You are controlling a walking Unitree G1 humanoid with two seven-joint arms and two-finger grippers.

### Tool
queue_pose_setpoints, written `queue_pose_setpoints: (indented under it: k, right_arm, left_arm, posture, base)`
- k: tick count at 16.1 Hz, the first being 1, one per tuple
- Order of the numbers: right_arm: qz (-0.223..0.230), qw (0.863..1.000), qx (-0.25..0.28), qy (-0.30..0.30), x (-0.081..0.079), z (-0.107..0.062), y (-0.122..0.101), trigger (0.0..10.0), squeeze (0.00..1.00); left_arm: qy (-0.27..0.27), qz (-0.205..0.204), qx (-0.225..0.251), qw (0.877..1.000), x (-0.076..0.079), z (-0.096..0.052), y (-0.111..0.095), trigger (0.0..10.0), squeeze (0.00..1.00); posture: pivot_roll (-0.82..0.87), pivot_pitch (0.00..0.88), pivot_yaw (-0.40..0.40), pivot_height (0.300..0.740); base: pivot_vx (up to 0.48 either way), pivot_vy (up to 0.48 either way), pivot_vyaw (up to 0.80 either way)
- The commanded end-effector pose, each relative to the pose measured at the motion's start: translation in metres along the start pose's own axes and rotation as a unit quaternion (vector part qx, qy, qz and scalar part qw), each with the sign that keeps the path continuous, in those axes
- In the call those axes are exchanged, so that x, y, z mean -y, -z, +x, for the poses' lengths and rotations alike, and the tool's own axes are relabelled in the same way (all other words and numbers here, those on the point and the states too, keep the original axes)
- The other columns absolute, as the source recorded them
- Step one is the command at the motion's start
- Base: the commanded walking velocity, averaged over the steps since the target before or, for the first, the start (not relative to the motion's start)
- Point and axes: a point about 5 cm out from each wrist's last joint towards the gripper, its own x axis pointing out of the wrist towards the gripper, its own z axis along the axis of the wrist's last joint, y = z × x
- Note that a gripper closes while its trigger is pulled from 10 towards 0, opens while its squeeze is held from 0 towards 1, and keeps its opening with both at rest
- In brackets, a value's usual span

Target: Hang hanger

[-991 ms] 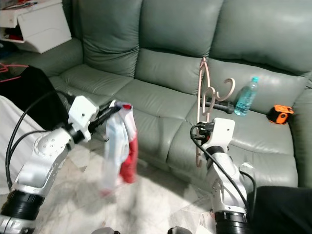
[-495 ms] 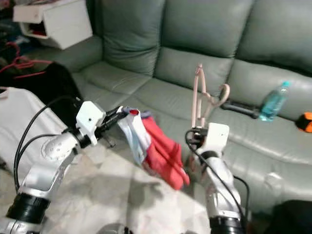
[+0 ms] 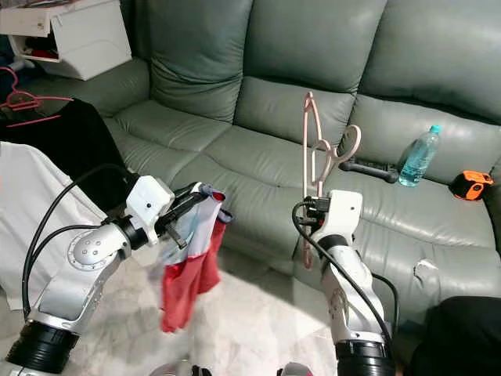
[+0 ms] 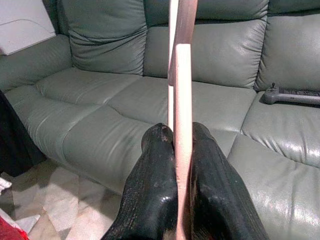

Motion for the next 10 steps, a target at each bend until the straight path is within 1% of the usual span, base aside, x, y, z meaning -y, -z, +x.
queue_pose_setpoints:
  k: [1, 4, 6, 8, 10]
  right_arm:
    - [-0.005, 1.0, 0.003, -0.003, -0.0013, 0.0002, -0.0009, 10.0, 0.0]
    - [-0.009, 1.0, 0.003, -0.002, 0.0022, 0.0012, -0.0018, 10.0, 0.0]
    - [-0.011, 1.0, 0.004, -0.002, 0.0024, 0.0019, -0.0022, 10.0, 0.0]
    - [-0.012, 1.0, 0.004, -0.002, 0.0022, 0.0019, -0.0018, 10.0, 0.0]
    - [-0.012, 1.0, 0.004, -0.002, 0.0015, 0.0013, -0.0011, 10.0, 0.0]
  left_arm:
    - [0.006, 0.023, 0.019, 1.0, 0.0001, 0.0008, -0.0098, 10.0, 0.0]
    - [0.018, 0.032, 0.024, 0.999, 0.0029, 0.0017, -0.012, 10.0, 0.0]
    - [0.027, 0.032, 0.02, 0.999, 0.0023, 0.0017, -0.0112, 10.0, 0.0]
    - [0.023, 0.034, 0.014, 0.999, -0.0008, 0.0027, -0.0098, 10.0, 0.0]
    - [0.031, 0.043, 0.014, 0.999, 0.0007, 0.0054, -0.01, 10.0, 0.0]
  posture:
    - [-0.01, 0.056, 0.047, 0.74]
    - [-0.01, 0.05, 0.046, 0.74]
    - [-0.01, 0.048, 0.045, 0.74]
    - [-0.01, 0.045, 0.049, 0.74]
    - [-0.01, 0.044, 0.051, 0.74]
  base:
    - [0.0, 0.0, 0.0]
    - [0.0, 0.0, 0.0]
    - [0.0, 0.0, 0.0]
    - [0.0, 0.0, 0.0]
    - [0.0, 0.48, 0.0]
